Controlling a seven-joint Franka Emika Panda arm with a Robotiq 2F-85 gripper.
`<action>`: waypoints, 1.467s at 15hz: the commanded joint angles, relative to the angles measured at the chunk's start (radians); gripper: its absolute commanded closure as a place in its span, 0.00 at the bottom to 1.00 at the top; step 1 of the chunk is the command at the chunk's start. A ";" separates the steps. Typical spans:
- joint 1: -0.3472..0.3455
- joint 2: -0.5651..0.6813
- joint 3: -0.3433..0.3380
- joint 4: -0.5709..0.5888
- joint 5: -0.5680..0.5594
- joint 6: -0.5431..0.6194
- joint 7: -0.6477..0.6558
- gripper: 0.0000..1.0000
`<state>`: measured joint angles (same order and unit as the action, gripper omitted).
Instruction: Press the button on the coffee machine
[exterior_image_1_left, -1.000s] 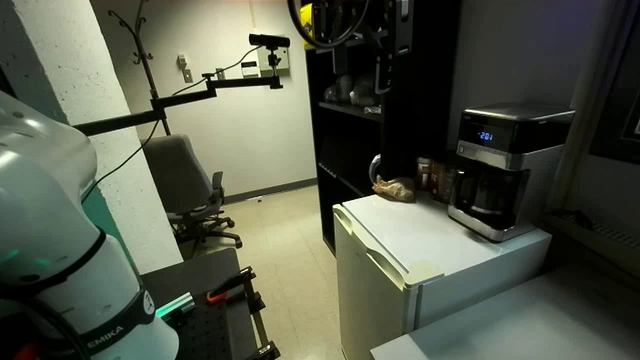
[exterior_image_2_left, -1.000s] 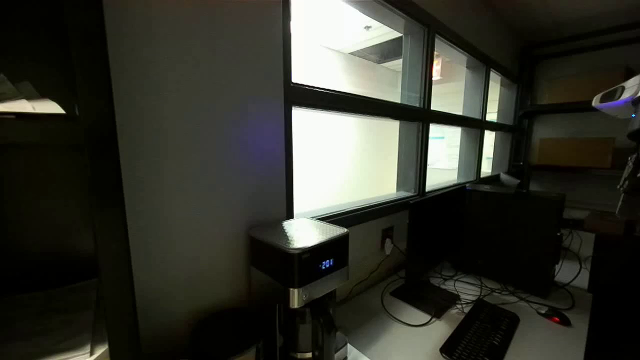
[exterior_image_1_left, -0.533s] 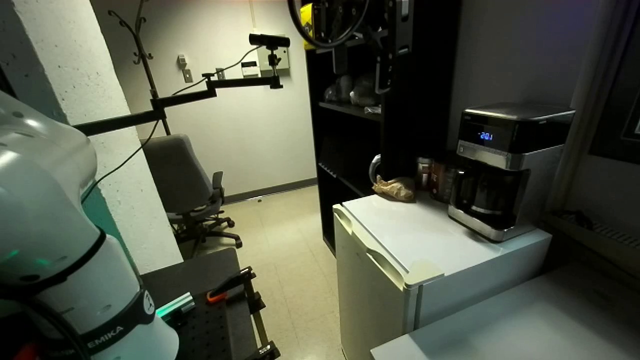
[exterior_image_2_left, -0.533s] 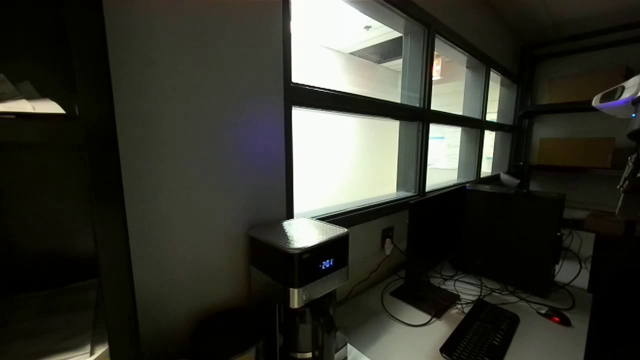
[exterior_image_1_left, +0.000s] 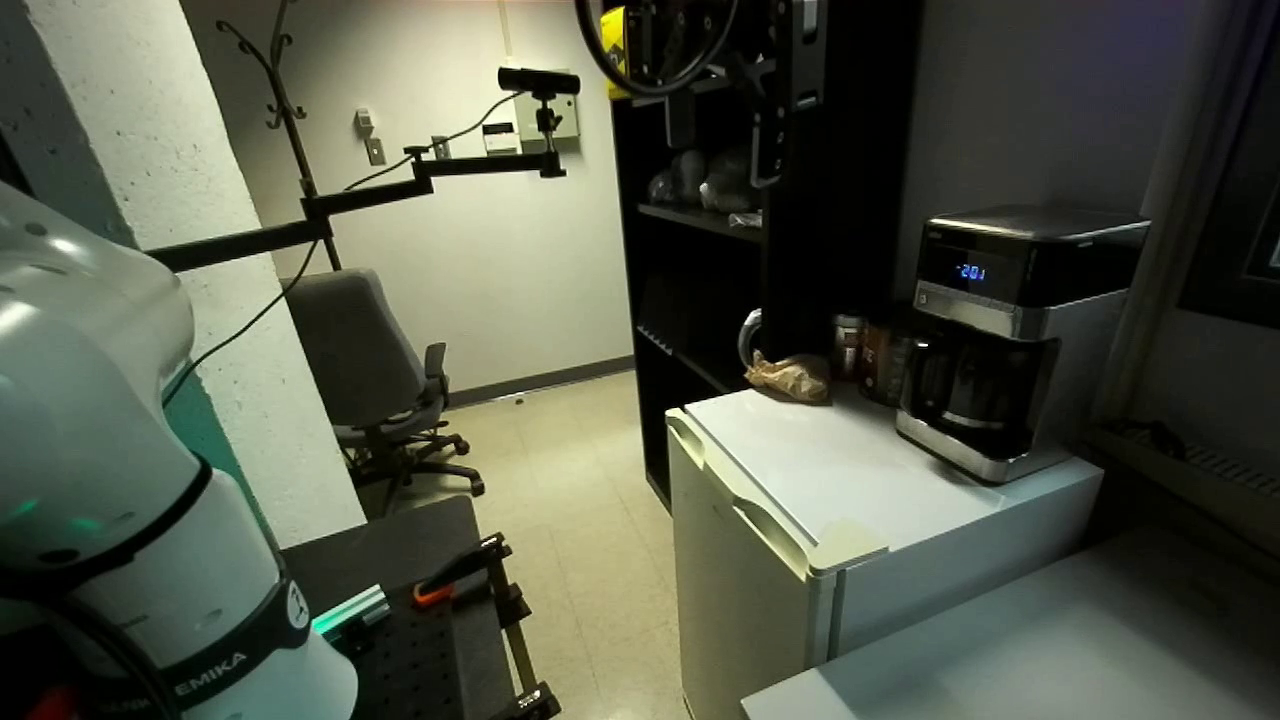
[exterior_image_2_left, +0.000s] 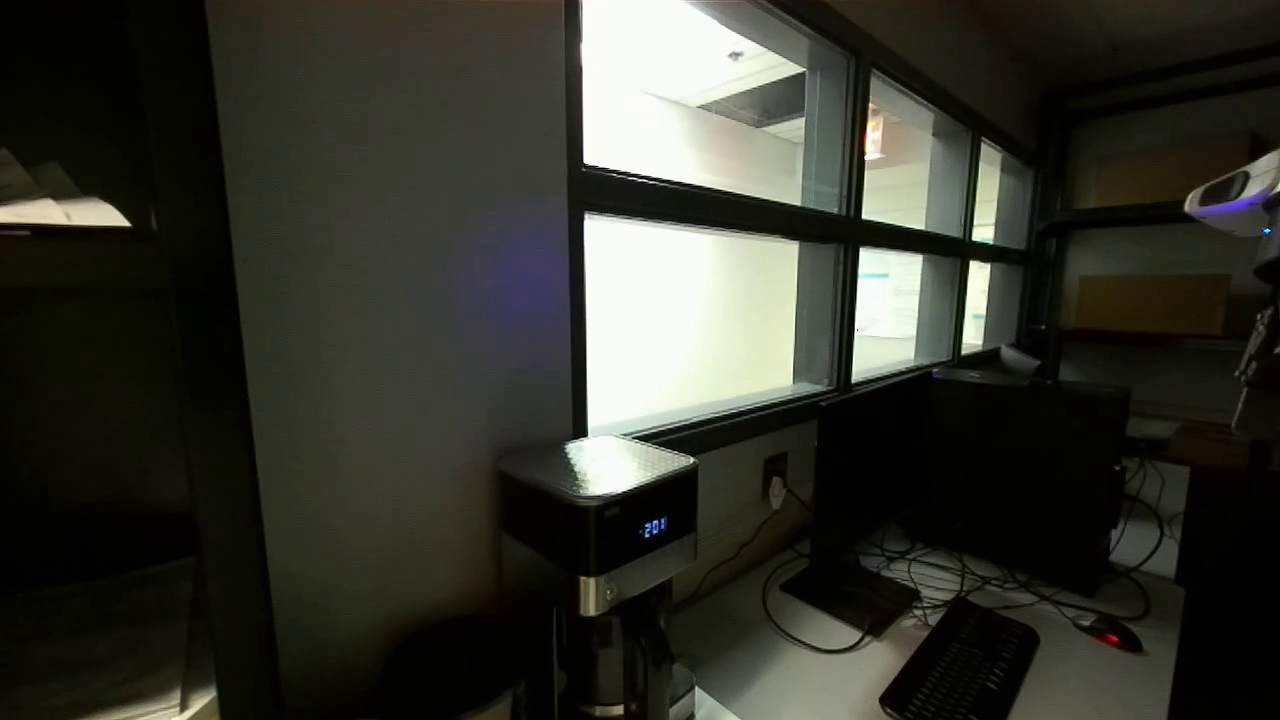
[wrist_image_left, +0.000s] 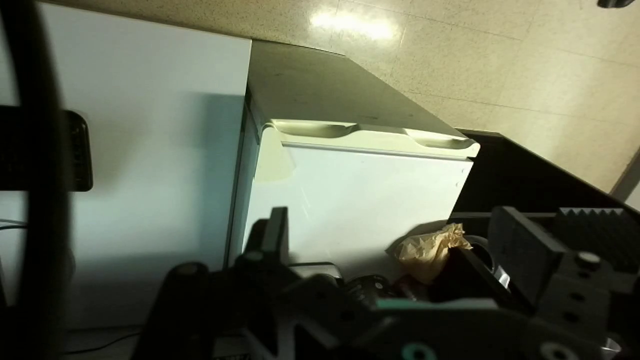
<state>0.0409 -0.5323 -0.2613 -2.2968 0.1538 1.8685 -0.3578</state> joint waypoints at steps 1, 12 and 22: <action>-0.030 0.005 0.023 0.002 0.009 -0.005 -0.014 0.00; -0.018 0.172 0.016 0.105 0.035 0.042 -0.091 0.00; -0.004 0.499 0.109 0.281 0.156 0.222 -0.193 0.26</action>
<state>0.0433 -0.1451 -0.1879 -2.1070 0.2707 2.0611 -0.5171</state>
